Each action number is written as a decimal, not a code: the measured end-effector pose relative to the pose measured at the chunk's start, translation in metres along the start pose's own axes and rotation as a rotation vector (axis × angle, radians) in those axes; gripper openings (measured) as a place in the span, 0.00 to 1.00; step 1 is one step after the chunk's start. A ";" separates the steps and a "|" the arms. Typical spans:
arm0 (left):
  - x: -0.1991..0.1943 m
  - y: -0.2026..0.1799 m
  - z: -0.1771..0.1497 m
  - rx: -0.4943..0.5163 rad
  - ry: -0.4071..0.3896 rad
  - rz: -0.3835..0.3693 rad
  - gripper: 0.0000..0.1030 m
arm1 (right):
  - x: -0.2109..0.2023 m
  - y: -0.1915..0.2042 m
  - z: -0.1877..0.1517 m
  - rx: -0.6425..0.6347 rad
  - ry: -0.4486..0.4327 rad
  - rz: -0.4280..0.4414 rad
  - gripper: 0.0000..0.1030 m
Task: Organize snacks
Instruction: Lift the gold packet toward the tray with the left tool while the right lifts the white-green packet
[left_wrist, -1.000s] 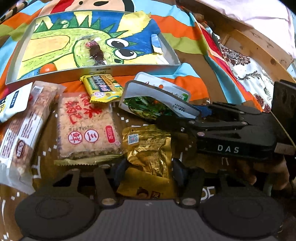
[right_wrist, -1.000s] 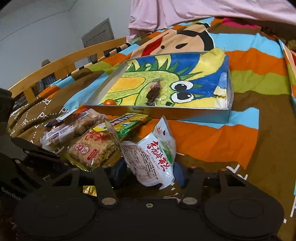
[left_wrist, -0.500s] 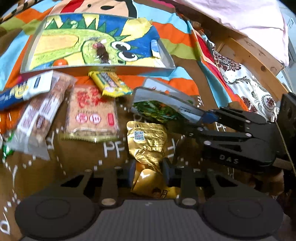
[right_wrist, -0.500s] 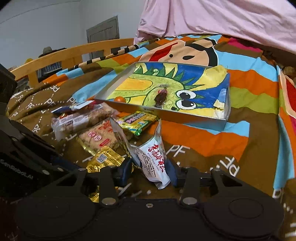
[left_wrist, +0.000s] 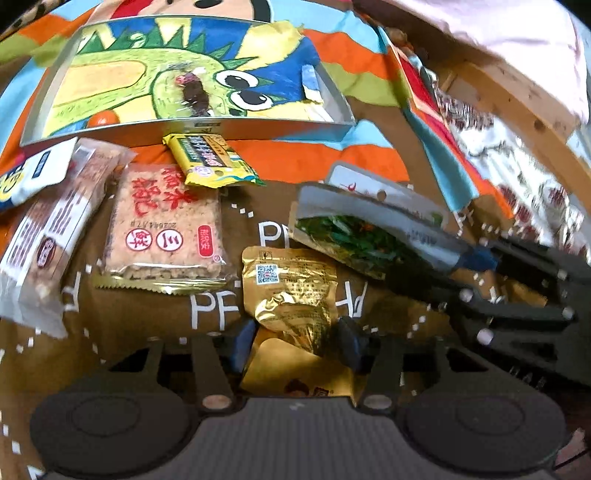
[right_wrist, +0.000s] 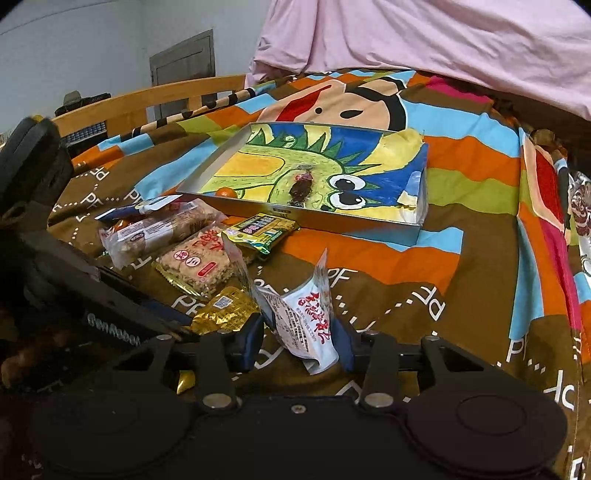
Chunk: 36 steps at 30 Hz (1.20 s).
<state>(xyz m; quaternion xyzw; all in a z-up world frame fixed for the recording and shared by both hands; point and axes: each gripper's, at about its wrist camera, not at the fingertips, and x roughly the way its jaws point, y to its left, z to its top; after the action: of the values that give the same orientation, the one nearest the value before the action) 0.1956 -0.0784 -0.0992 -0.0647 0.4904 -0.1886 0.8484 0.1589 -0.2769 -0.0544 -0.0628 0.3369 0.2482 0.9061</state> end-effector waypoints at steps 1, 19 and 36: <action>0.002 -0.003 -0.001 0.029 0.004 0.016 0.49 | 0.001 -0.002 0.000 0.008 0.002 0.001 0.42; -0.027 0.003 -0.016 0.023 -0.062 -0.011 0.45 | 0.025 -0.003 -0.006 0.015 -0.006 -0.007 0.41; -0.069 0.014 -0.026 -0.032 -0.180 -0.035 0.45 | 0.004 0.035 -0.006 -0.170 -0.038 -0.108 0.37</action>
<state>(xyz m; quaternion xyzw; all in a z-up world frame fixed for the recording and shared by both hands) 0.1460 -0.0374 -0.0603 -0.1034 0.4139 -0.1892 0.8844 0.1408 -0.2463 -0.0600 -0.1527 0.2937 0.2277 0.9157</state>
